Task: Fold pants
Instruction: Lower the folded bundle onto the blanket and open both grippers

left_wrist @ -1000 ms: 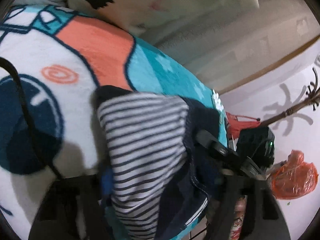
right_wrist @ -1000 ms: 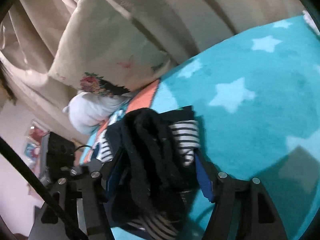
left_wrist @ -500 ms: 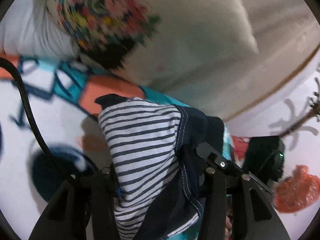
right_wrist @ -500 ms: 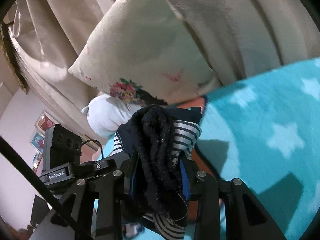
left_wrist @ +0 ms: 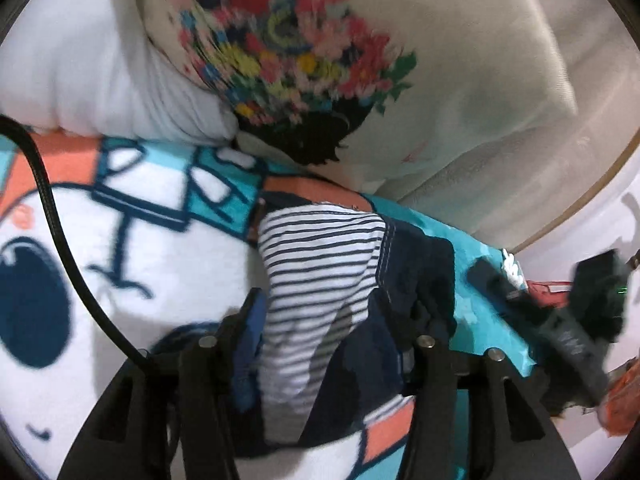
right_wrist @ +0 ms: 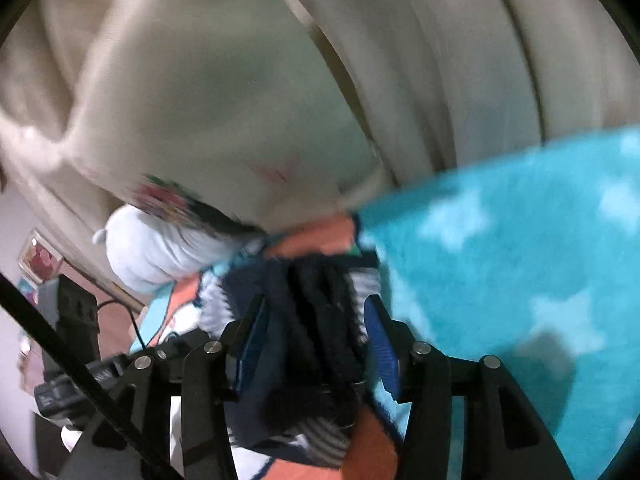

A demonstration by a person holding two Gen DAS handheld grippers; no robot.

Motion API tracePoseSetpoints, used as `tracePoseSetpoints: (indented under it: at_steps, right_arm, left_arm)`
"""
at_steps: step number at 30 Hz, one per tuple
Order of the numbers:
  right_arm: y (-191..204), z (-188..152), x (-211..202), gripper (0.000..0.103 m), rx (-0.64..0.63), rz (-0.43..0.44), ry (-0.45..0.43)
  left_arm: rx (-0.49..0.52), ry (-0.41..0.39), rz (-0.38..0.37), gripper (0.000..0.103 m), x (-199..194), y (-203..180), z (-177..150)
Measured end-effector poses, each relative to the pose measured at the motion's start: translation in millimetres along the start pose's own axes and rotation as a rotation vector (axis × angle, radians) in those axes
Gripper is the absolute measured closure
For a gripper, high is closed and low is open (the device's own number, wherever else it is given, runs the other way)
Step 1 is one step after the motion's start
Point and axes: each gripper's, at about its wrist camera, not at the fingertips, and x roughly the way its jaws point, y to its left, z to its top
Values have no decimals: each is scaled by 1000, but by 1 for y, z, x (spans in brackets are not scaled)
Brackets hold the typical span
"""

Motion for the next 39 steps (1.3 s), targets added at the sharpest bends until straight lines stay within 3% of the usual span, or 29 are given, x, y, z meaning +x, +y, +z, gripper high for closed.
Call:
tracePoseSetpoints:
  at_steps: [3, 6, 11, 14, 18, 22, 25, 27, 33, 39]
  right_arm:
    - [29, -1, -28, 51, -91, 20, -83]
    - [50, -17, -25, 55, -153, 85, -44]
    - [31, -39, 18, 55, -108, -5, 54]
    - [26, -41, 18, 56, -82, -2, 59]
    - [63, -26, 5, 55, -209, 1, -2]
    - [72, -1, 43, 55, -186, 37, 77]
    - [49, 7, 96, 55, -98, -19, 195]
    - [32, 8, 105, 55, -24, -15, 177]
    - [31, 2, 69, 51, 9, 38, 115]
    - [41, -38, 0, 46, -78, -18, -22]
  left_arm:
    - [-10, -66, 49, 45, -18, 10, -5]
    - [3, -131, 125, 42, -41, 17, -18]
    - [63, -246, 240, 28, -70, 13, -36]
    - [69, -297, 256, 25, -86, 12, -45]
    - [54, -330, 265, 24, -92, 11, -49]
    - [80, -348, 294, 24, -99, 5, -57]
    - [109, -356, 312, 21, -102, 1, -65]
    - [123, -366, 322, 19, -105, 0, -69]
    - [133, -436, 344, 13, -119, -4, -72]
    - [190, -563, 474, 3, -134, -28, -84]
